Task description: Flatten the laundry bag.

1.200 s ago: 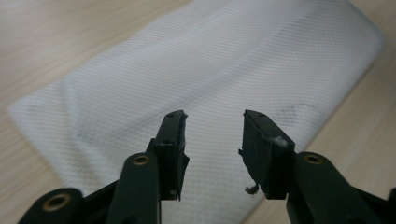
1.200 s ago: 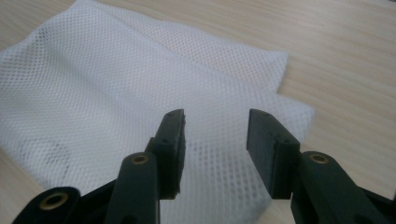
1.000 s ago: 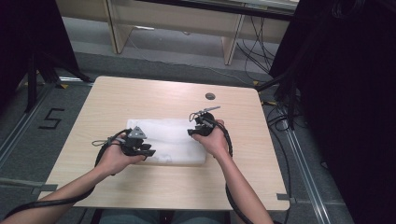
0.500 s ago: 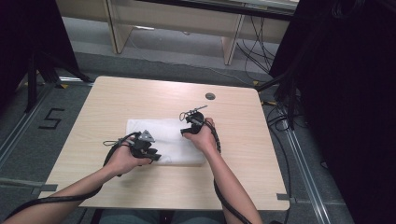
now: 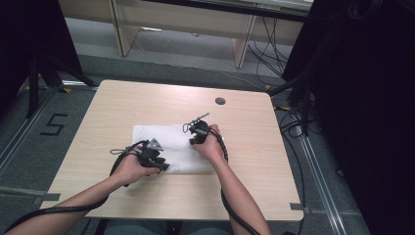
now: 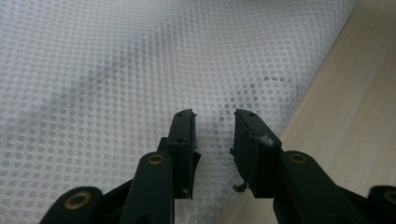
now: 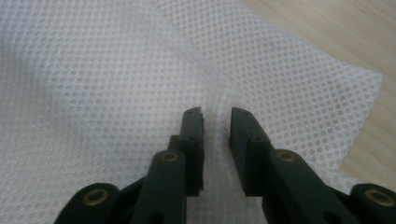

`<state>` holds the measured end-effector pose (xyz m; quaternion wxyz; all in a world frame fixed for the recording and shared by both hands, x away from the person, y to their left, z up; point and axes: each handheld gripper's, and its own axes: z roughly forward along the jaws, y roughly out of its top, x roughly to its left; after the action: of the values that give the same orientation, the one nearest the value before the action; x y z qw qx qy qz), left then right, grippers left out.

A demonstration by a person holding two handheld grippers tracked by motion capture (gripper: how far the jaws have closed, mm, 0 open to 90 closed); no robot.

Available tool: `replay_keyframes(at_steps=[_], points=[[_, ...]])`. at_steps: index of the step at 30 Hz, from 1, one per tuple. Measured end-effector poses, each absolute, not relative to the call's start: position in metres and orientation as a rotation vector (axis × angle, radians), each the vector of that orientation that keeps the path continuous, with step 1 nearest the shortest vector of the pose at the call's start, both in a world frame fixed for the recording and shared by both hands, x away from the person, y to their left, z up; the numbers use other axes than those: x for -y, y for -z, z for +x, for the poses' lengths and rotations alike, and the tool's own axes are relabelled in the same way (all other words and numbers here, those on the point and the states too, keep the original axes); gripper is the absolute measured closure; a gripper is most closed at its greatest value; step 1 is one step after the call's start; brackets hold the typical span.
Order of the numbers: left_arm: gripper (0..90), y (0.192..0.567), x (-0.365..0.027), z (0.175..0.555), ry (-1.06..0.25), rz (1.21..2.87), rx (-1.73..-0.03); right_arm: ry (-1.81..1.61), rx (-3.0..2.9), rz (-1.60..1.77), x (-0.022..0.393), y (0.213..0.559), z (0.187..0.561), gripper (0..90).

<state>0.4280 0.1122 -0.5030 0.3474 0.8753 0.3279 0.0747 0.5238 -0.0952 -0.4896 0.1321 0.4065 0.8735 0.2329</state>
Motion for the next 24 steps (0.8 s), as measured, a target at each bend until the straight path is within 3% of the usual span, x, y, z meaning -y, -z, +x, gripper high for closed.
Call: replay_keyframes(at_steps=[5,14,24], points=[[67.7,0.505,-0.111,0.427,-0.203,2.264,-0.857,-0.648,-2.567,1.157,0.090,0.489,0.523,87.5],[68.2,0.505,-0.111,0.426,-0.224,2.272,-0.843,-0.666,-2.549,1.165,0.091,0.485,0.523,89.5],[68.6,0.504,-0.109,0.428,-0.232,2.290,-0.831,-0.762,-2.503,1.123,0.092,0.458,0.517,89.5]])
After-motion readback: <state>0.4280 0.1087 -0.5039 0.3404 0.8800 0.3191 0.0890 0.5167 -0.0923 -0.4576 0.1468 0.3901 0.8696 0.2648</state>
